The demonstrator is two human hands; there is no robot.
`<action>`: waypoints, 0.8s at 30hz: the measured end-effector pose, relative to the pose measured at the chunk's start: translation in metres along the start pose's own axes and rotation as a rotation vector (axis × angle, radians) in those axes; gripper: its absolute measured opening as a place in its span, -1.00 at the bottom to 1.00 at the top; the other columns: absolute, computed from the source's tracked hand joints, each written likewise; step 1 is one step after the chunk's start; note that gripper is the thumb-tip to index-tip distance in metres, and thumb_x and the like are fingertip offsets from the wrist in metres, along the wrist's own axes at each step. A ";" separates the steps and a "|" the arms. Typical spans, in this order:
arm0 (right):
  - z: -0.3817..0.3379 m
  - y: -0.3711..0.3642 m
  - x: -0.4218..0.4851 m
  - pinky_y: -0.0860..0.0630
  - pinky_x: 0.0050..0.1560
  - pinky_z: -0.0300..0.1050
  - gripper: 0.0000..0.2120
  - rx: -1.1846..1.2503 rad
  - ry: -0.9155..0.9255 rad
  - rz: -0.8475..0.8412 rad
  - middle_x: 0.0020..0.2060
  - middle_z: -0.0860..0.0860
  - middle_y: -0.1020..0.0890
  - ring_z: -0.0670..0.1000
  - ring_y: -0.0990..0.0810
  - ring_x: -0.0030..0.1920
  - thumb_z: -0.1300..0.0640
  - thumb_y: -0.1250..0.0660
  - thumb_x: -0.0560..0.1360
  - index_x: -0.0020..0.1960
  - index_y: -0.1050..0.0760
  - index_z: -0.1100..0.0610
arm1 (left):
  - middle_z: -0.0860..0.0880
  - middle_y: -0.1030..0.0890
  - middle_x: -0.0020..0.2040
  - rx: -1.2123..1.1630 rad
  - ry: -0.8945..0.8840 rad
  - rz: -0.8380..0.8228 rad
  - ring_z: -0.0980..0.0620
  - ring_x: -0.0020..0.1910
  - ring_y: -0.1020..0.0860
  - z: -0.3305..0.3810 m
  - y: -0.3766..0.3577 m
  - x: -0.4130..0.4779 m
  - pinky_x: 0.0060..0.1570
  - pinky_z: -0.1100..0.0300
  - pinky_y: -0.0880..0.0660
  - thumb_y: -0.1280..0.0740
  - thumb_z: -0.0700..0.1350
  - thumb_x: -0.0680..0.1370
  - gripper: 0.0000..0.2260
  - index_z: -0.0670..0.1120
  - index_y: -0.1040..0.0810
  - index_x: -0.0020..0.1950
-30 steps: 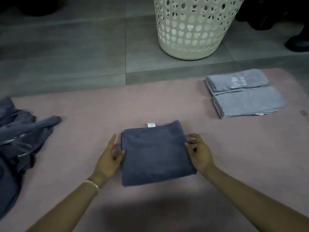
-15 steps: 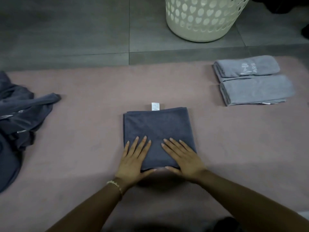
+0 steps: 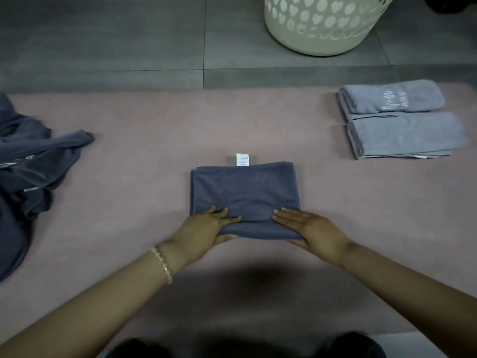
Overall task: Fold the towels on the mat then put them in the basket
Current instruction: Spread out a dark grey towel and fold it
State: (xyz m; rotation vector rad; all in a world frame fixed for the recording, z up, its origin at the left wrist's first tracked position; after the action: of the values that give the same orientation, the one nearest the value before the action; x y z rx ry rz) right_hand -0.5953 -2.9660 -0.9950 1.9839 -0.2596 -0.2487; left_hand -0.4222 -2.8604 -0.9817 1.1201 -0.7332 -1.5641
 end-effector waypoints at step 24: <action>0.046 0.004 0.039 -0.38 -0.23 -0.27 -0.80 0.833 -0.999 0.606 -0.29 -0.02 -0.49 -0.01 -0.48 -0.19 0.05 -0.27 0.56 -0.09 -0.39 0.19 | -0.05 -0.66 -0.19 -0.931 0.750 0.579 -0.04 -0.13 -0.61 -0.095 0.002 0.002 -0.05 0.03 -0.53 -0.24 0.18 0.55 -0.59 -0.16 -0.60 -0.12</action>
State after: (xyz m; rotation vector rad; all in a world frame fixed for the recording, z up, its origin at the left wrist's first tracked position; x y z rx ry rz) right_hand -0.5713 -3.0187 -1.0122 2.2733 -1.8044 -0.8156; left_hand -0.3335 -2.8550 -1.0163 0.6006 0.1974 -0.7142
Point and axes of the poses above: each hand's wrist, its own x-axis towards the middle knuckle, its own y-axis out of the back of the hand, z = x × y, the point moved 7 cm from there along x, towards the middle knuckle
